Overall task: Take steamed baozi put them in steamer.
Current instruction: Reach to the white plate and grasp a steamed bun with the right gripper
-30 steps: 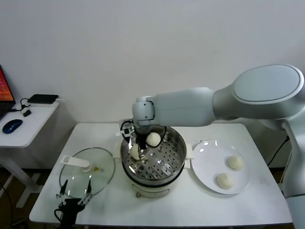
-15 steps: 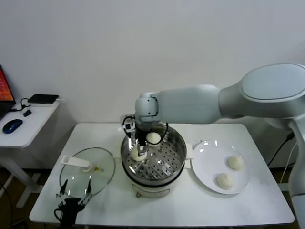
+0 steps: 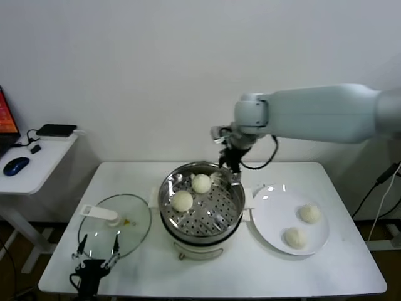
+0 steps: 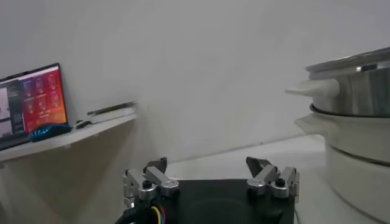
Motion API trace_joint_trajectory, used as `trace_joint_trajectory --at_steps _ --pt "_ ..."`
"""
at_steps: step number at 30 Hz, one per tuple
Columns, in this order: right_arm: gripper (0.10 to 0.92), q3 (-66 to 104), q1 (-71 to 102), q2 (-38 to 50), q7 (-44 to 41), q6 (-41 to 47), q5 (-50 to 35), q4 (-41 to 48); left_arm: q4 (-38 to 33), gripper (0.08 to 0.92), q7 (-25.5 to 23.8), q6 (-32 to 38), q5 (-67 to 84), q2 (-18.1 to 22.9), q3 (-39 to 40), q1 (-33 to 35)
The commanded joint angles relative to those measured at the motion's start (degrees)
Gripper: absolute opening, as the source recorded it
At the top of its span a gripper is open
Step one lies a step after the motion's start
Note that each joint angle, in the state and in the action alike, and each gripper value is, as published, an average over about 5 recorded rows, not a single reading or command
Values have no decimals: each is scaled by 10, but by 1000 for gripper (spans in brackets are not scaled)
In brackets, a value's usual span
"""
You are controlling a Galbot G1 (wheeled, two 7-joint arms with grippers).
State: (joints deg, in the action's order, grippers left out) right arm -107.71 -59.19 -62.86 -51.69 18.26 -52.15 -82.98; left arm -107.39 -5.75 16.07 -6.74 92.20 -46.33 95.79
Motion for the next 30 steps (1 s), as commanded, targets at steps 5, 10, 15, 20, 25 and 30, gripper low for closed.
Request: trace_joint_trajectory --at_steps 5,10,15,20,25,30 --pt "823 -132 -21 216 -54 -90 173 -50 0 823 1 1 0 28 -1 1" --pt "823 -116 37 263 -32 -76 208 -46 4 823 1 2 -3 28 1 0" --pt "823 -86 87 287 -16 -68 227 -38 6 823 1 2 -4 28 2 0" --pt "823 -61 122 299 -3 -59 238 -36 9 823 2 4 -4 28 -1 0" --pt "823 -15 172 304 14 -51 246 -31 15 823 3 6 -4 28 -2 0" --pt "823 23 223 304 25 -45 263 -22 14 823 3 6 -4 27 -3 1"
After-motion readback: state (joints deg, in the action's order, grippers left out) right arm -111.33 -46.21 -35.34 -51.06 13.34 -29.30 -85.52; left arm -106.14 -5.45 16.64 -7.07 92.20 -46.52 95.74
